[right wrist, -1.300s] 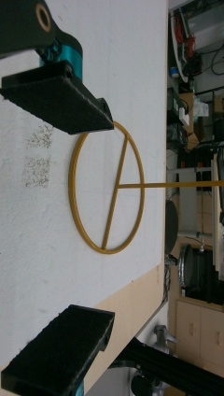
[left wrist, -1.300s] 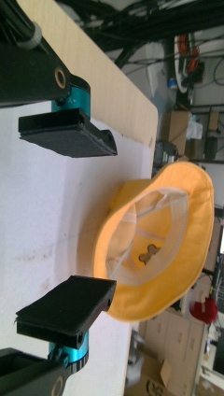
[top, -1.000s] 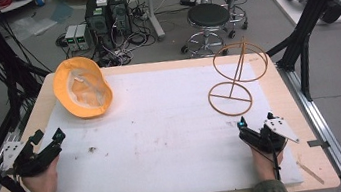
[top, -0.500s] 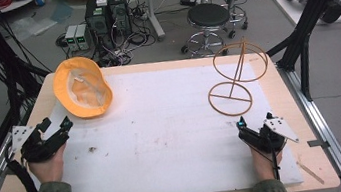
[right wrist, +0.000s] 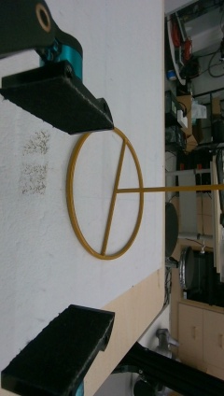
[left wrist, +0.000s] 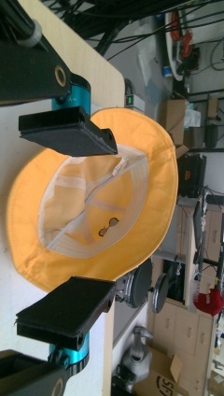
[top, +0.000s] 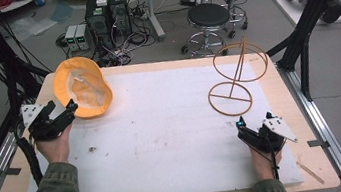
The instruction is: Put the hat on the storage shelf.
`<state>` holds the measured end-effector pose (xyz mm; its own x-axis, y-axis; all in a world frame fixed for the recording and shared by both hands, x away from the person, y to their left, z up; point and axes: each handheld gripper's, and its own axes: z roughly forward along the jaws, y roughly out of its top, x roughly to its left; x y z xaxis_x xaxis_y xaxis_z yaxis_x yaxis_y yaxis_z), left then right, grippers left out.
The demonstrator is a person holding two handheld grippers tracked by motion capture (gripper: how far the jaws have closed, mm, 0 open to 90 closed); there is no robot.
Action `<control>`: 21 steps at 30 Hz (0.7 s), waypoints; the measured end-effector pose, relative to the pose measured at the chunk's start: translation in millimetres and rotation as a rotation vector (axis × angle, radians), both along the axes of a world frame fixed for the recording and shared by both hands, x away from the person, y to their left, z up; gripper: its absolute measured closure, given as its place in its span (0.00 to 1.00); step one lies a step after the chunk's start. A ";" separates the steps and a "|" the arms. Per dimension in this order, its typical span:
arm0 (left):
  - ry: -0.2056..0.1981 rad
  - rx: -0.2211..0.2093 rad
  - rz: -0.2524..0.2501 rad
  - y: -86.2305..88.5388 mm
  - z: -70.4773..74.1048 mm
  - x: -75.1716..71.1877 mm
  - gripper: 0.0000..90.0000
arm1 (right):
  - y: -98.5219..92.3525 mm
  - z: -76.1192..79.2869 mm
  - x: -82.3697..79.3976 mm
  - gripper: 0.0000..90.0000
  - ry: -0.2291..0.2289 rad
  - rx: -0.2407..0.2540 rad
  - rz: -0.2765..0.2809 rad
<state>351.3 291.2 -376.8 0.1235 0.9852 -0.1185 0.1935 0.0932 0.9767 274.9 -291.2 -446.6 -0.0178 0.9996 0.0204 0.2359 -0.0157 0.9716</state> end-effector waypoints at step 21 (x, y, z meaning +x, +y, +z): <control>0.044 -0.026 -0.052 -28.8 12.4 62.0 0.30 | 7.3 4.8 -1.4 0.08 -0.010 0.017 -0.006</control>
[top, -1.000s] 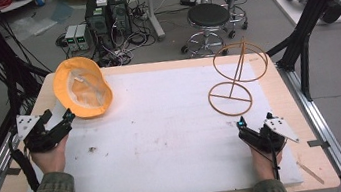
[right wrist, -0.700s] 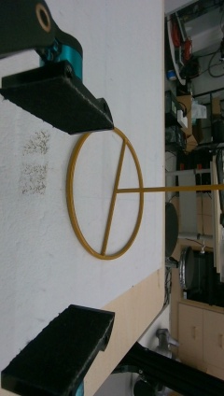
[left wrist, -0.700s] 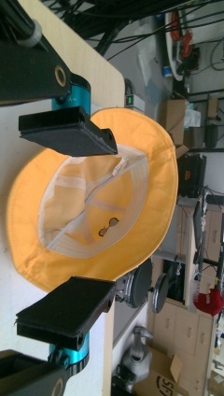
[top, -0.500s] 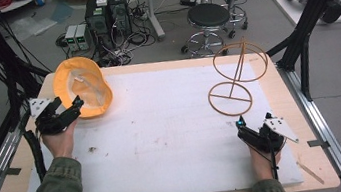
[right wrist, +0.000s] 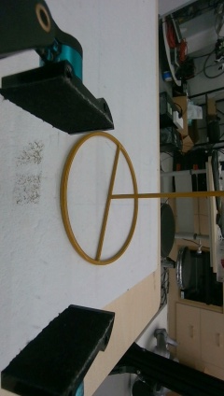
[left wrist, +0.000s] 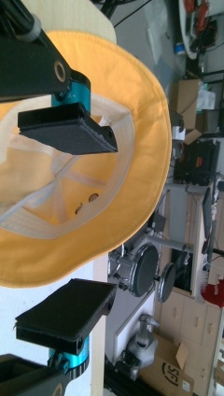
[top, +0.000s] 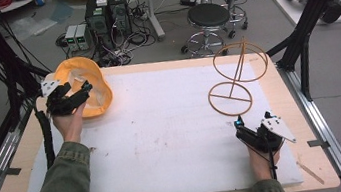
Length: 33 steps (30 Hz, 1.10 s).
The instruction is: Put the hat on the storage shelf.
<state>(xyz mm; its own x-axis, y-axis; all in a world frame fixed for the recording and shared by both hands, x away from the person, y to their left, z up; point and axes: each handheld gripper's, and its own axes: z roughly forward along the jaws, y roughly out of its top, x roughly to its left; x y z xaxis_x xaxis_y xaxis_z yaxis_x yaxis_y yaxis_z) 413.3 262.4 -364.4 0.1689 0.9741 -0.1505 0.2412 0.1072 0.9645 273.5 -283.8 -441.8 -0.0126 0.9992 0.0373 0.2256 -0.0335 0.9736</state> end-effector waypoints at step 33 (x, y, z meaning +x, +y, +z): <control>0.182 0.003 0.020 -39.4 -25.2 66.4 0.28 | 1.0 -1.3 0.4 0.08 0.000 -0.015 0.026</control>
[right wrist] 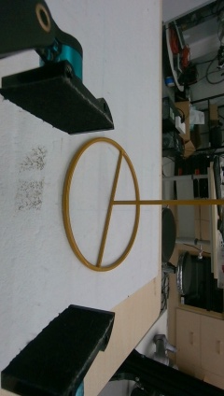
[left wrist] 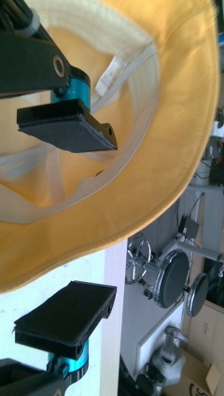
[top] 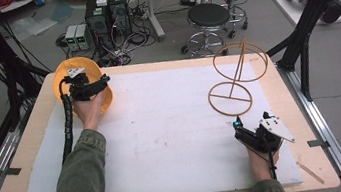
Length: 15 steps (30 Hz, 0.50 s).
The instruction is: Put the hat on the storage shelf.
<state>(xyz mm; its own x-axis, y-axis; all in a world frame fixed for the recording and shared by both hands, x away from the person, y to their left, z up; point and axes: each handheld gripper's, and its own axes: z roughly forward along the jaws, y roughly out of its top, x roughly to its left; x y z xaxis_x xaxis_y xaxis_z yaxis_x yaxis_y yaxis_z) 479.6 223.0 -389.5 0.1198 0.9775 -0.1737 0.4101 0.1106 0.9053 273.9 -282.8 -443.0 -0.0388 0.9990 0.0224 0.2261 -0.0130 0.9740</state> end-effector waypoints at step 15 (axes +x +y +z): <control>0.036 -0.030 -0.042 -7.4 -10.1 4.4 0.61 | 3.2 0.1 -0.1 0.08 0.002 -0.038 0.005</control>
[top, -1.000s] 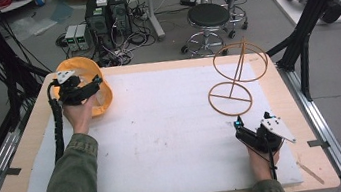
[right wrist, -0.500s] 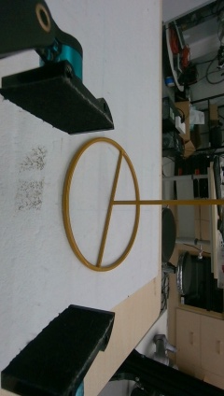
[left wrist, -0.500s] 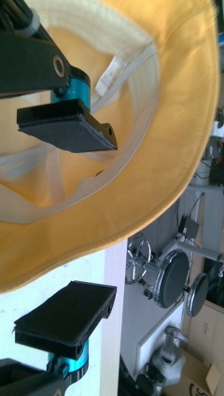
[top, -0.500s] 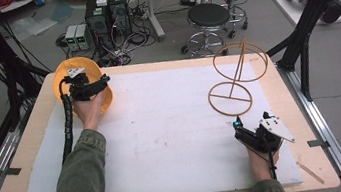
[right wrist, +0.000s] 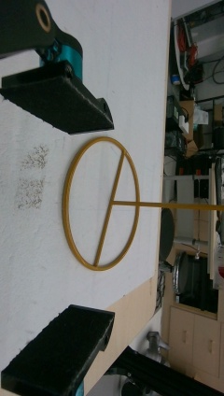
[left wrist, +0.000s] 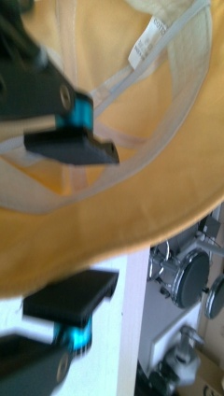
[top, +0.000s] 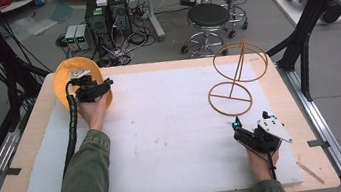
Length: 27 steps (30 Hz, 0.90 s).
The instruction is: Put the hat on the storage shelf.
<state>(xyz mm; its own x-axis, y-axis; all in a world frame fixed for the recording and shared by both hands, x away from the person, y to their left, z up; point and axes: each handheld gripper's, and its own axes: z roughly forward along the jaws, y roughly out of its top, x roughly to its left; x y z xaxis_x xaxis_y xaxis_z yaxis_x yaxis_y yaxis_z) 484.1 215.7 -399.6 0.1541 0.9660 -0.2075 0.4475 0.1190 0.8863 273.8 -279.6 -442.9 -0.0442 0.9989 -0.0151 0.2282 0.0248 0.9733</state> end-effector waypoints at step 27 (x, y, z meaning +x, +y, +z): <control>-0.085 0.004 -0.003 10.7 42.1 -28.8 0.96 | 1.6 1.0 -0.6 0.08 -0.008 0.002 0.004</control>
